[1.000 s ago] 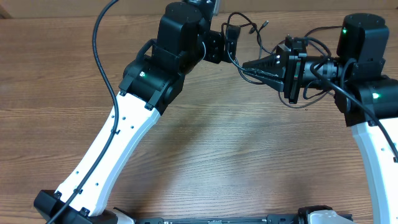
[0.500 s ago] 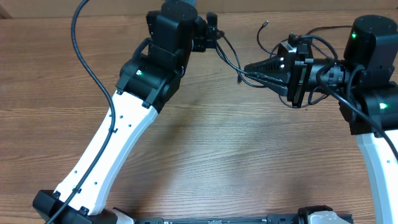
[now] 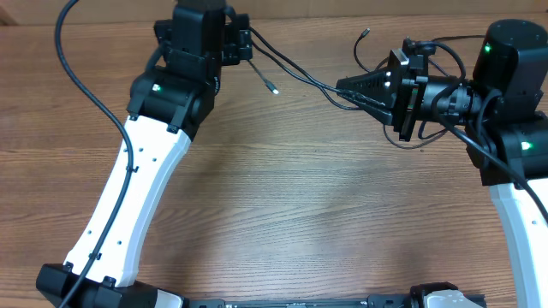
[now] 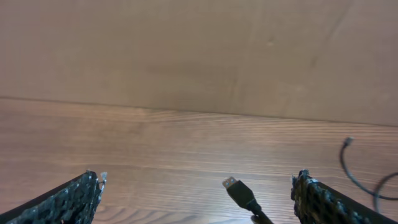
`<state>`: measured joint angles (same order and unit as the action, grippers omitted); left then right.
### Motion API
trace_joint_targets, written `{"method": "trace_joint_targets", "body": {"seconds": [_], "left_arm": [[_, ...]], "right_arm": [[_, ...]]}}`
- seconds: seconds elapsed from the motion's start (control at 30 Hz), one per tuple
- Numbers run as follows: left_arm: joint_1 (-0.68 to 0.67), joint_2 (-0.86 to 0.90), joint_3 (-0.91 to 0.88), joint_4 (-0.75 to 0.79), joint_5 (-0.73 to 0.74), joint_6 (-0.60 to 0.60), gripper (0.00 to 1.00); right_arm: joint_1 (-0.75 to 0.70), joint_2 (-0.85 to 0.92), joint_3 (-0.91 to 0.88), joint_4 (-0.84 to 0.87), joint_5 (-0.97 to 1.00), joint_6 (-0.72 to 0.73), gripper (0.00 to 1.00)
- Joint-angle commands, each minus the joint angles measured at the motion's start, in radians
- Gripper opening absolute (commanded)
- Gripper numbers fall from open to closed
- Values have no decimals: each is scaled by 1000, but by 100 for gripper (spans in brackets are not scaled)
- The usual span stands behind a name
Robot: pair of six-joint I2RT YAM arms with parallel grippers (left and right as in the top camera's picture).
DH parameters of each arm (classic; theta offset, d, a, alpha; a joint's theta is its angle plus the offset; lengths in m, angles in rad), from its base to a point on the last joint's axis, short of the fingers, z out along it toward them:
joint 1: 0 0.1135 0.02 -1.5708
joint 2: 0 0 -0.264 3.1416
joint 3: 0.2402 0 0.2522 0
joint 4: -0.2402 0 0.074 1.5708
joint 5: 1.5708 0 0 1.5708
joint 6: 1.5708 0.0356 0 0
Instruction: Untangle cables
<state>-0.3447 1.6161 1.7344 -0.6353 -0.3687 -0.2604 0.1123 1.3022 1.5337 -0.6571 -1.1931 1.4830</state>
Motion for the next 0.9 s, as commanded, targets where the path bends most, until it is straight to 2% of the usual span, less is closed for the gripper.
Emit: {"method": "trace_joint_targets", "body": {"seconds": [0.0, 0.2, 0.47, 0.6, 0.87], "left_arm": [[39, 2, 0, -15, -53, -17, 100], [67, -1, 0, -58, -52, -17, 100], [69, -32, 0, -84, -13, -16, 100], [69, -36, 0, -95, -3, -16, 100], [69, -36, 0, -137, -4, -16, 100]], "right_arm": [[3, -29, 26, 6, 95, -71, 4], [-29, -29, 26, 3, 234, -177, 4], [-111, -29, 26, -196, 676, -368, 4], [-157, -29, 26, -240, 750, -427, 4], [-237, -29, 26, -284, 803, -446, 4]]}}
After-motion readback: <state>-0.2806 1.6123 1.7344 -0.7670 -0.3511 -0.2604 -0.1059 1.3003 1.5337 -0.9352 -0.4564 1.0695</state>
